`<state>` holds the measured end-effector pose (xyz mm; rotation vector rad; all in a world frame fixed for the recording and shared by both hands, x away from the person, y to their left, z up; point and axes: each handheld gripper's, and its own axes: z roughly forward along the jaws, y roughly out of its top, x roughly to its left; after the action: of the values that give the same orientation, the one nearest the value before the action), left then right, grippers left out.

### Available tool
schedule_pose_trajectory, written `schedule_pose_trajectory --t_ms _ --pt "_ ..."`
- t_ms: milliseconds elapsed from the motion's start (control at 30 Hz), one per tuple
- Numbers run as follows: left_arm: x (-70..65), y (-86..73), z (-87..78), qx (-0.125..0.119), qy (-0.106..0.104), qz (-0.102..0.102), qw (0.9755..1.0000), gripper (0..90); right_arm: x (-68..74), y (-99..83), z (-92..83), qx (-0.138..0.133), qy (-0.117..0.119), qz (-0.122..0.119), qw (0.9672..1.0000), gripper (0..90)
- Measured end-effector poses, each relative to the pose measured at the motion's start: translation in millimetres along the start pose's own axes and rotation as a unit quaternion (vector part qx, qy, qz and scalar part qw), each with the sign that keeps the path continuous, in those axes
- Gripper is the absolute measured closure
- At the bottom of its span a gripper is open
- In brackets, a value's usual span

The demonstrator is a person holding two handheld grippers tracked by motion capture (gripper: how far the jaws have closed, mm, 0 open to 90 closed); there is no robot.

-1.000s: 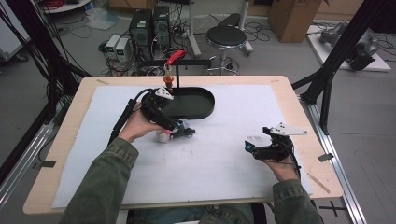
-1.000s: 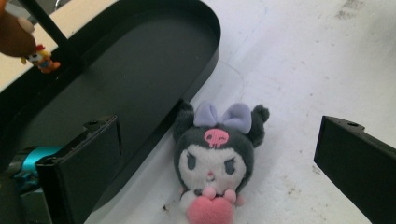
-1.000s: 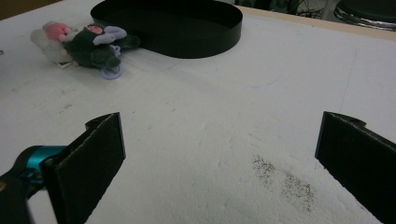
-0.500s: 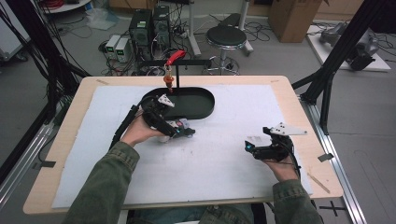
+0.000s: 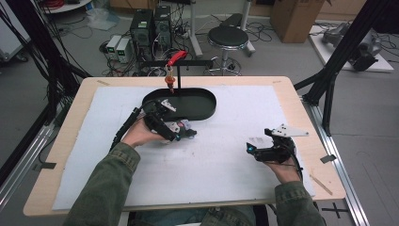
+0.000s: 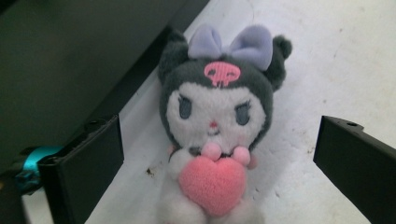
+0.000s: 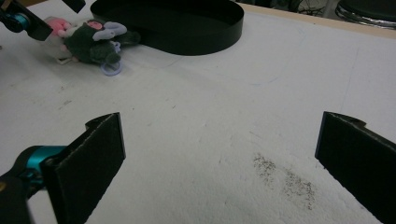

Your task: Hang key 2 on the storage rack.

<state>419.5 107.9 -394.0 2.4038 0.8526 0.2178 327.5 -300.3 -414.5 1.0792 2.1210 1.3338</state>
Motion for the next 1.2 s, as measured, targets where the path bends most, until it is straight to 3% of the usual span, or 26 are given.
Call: schedule_pose_trajectory --t_ms 67,100,267,333,367,400,433,533,567,667,1033,1200 --pt "-0.5 -1.1 2.5 0.008 -0.008 -0.008 0.9999 5.6 0.1 0.1 -0.2 -0.001 0.000 0.001 1.0000 0.6" --pt "-0.8 -2.1 5.7 0.024 -0.017 -0.007 0.9995 7.8 -0.1 0.0 -0.1 0.000 0.001 0.001 1.0000 0.6" --pt "-0.7 -3.5 12.2 0.056 -0.017 -0.002 0.9983 12.1 0.3 0.0 0.2 0.001 0.002 0.000 1.0000 0.6" --pt "-0.6 -3.7 14.5 0.066 -0.008 -0.007 0.9977 13.9 0.4 -0.1 0.1 0.002 0.001 0.002 1.0000 0.6" --pt "-0.8 -3.8 15.4 0.069 0.000 -0.008 0.9976 21.0 0.3 -0.1 0.0 0.002 0.002 0.002 1.0000 0.6" --pt "-1.2 -3.9 15.8 0.073 0.006 -0.008 0.9973 21.0 0.3 -0.1 0.0 0.002 0.002 0.002 1.0000 0.6" --pt "-1.9 -4.2 16.4 0.074 0.012 -0.010 0.9971 33.1 0.2 -0.1 0.2 0.001 0.002 0.000 1.0000 0.5" --pt "-2.8 -4.7 17.3 0.092 0.026 -0.005 0.9954 39.0 0.2 -0.1 0.5 0.001 0.002 0.000 1.0000 0.6" --pt "-3.3 -5.1 17.7 0.093 0.032 -0.003 0.9951 44.3 0.1 -0.2 0.6 0.003 0.003 -0.001 1.0000 0.6" --pt "-3.3 -5.5 15.5 0.097 0.029 -0.001 0.9949 48.1 0.7 -0.2 0.4 0.005 0.004 0.000 1.0000 0.6" --pt "-0.7 -9.0 2.2 0.088 0.016 0.000 0.9960 49.5 0.3 -0.1 0.3 0.000 0.004 0.000 1.0000 0.6" --pt "1.4 -10.1 -12.5 0.067 0.014 -0.007 0.9976 49.5 -0.1 0.1 0.1 -0.002 0.004 0.000 1.0000 0.5"
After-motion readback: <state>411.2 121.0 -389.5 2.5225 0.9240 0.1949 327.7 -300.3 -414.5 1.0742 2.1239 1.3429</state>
